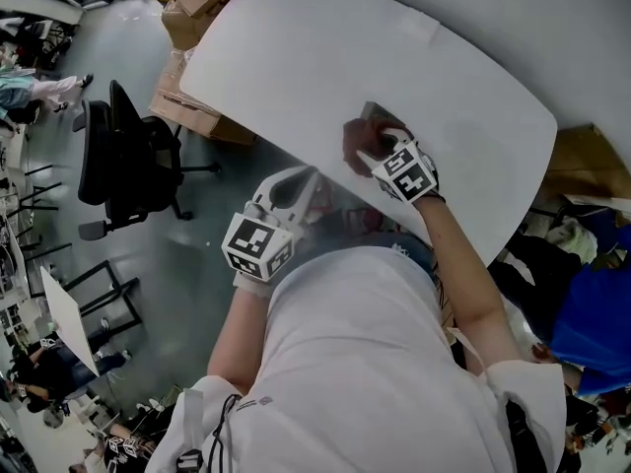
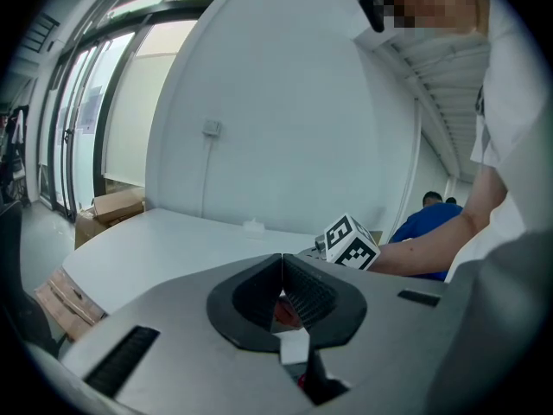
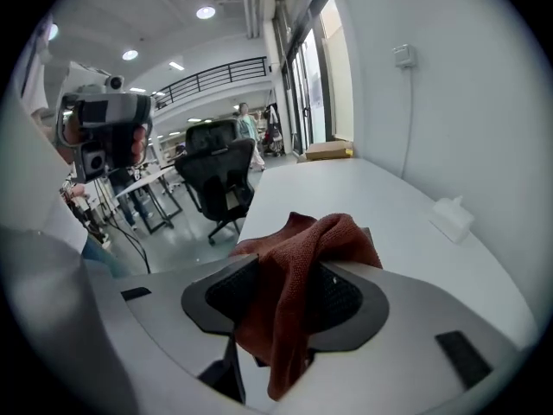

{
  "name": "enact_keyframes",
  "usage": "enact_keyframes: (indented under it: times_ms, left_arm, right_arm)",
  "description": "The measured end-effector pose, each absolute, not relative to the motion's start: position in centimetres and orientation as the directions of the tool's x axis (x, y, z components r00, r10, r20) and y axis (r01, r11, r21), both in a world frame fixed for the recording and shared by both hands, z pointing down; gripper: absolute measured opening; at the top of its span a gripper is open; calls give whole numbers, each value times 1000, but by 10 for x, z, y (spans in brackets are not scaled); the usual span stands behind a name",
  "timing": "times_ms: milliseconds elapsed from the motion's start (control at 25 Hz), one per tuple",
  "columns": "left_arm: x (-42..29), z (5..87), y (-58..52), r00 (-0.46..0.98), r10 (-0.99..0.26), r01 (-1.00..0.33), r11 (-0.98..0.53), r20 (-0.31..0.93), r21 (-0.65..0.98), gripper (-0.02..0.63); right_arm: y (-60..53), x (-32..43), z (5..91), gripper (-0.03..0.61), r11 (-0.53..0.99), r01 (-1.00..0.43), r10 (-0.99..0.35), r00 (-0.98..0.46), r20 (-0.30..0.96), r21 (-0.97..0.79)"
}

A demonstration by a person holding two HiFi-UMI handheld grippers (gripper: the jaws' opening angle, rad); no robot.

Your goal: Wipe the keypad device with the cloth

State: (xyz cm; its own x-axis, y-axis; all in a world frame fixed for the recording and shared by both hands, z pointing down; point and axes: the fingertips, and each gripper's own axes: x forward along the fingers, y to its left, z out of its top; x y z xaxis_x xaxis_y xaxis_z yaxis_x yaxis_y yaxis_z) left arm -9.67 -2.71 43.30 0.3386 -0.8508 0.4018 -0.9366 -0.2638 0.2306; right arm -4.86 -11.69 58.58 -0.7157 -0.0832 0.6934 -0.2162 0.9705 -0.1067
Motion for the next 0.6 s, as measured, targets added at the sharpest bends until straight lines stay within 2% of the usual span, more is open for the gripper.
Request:
enact_keyframes:
  times_ms: [600]
  left_arm:
    - [-102,447,-37,396,-804,-917,-320,443,239,11]
  right_arm:
    - [-126,-21,631,176,927,-336,-122,-692,711,-168]
